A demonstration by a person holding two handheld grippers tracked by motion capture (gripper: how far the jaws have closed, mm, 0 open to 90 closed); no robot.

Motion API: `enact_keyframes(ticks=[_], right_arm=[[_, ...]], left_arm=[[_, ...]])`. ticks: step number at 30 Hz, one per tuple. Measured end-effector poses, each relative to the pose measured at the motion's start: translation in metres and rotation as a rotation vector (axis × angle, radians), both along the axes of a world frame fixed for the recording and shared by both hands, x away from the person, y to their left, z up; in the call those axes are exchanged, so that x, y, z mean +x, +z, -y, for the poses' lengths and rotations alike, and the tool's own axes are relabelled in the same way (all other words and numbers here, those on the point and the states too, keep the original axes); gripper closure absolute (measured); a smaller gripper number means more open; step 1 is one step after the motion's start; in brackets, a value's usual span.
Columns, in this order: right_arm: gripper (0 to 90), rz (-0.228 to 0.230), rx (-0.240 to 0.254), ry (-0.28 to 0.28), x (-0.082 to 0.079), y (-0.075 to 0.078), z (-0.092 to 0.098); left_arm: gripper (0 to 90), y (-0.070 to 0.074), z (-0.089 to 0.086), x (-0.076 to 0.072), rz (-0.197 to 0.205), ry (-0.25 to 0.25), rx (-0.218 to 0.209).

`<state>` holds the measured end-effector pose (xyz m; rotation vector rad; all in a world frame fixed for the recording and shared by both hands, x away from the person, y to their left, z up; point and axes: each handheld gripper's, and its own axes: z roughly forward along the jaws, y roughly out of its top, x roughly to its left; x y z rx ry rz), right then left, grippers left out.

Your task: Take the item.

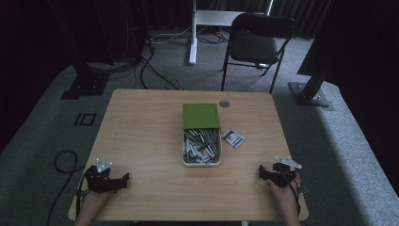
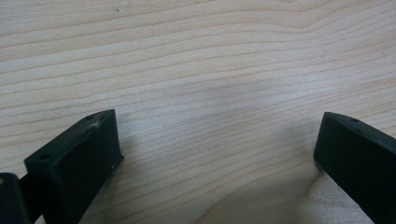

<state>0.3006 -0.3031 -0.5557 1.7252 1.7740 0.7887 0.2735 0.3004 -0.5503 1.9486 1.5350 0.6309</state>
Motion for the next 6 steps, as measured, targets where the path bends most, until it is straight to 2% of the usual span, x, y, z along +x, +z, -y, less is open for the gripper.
enact_keyframes(ticks=[6], right_arm=[[13.1,-0.001,0.0,0.0,0.0,0.0001,-0.0001]], left_arm=[[1.4,0.0,0.0003,-0.0002,0.0,0.004,-0.001]])
